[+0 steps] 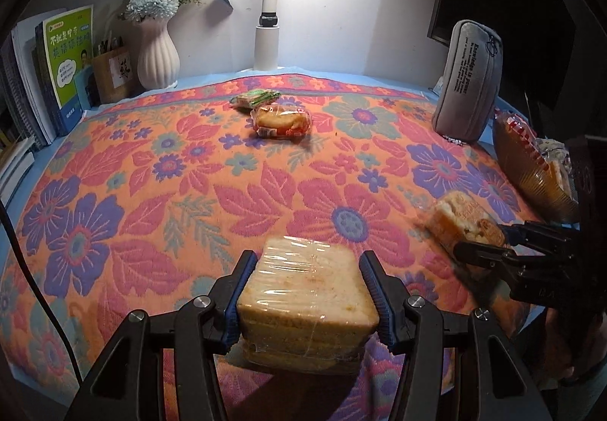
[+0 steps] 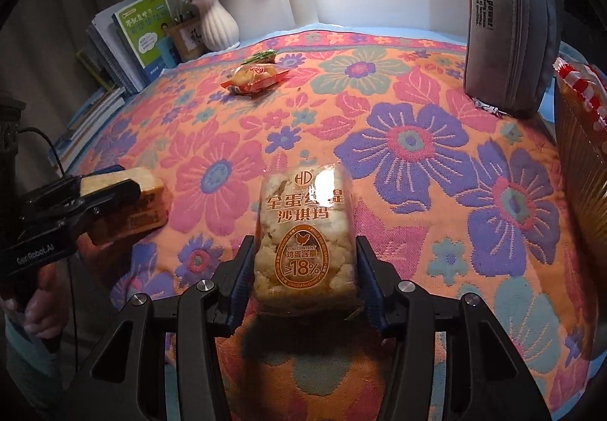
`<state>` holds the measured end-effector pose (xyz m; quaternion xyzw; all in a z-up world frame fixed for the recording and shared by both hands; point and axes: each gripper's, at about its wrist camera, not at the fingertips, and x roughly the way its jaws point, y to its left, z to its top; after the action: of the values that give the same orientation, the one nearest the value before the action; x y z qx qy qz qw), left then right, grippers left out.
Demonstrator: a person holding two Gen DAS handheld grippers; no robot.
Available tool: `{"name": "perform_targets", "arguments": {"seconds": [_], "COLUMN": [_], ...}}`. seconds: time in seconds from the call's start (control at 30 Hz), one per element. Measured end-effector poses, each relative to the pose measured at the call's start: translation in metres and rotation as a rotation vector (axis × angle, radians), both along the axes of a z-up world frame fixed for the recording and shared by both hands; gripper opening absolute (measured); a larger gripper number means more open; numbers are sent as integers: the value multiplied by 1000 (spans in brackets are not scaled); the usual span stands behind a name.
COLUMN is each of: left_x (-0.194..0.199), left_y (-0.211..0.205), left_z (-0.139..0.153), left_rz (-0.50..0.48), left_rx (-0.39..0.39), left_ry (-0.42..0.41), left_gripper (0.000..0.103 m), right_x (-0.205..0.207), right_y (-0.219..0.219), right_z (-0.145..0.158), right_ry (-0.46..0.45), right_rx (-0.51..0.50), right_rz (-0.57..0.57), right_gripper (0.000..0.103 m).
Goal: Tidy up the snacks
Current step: 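Lift both packs and carry them toward the glass plate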
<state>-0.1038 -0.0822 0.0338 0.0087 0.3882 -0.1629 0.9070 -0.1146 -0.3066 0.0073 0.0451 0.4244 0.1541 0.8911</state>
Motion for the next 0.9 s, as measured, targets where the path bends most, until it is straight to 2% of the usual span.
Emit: {"name": "perform_targets", "arguments": {"seconds": [0.13, 0.23, 0.33, 0.4, 0.43, 0.47, 0.57, 0.7, 0.77, 0.9], "left_x": [-6, -6, -7, -8, -11, -12, -9, -1, 3, 6], "left_y": [2, 5, 6, 4, 3, 2, 0, -7, -18, -60], "left_z": [-15, -21, -24, -26, -26, -26, -21, 0, 18, 54], "left_rz": [8, 4, 2, -4, -3, -6, 1, -5, -43, -129], "left_rx": [38, 27, 31, 52, 64, 69, 59, 15, -15, -10], "left_ry": [30, 56, 74, 85, 77, 72, 68, 27, 0, -84], "left_gripper": [53, 54, 54, 54, 54, 53, 53, 53, 53, 53], "right_x": [4, 7, 9, 10, 10, 10, 9, -3, -10, -20], "right_y": [1, 6, 13, 18, 21, 23, 19, 6, -4, -41], "right_z": [-1, 0, 0, -1, -1, -1, 4, 31, 51, 86], "right_ry": [10, 16, 12, 4, -5, -9, -6, -54, -104, -192], "right_rx": [8, 2, -34, -81, -121, -144, -87, -12, -5, 22], "right_rz": [-10, -9, -16, -26, -35, -34, -22, -25, -45, -117], "right_gripper": [58, 67, 68, 63, 51, 46, 45, 45, 45, 45]}}
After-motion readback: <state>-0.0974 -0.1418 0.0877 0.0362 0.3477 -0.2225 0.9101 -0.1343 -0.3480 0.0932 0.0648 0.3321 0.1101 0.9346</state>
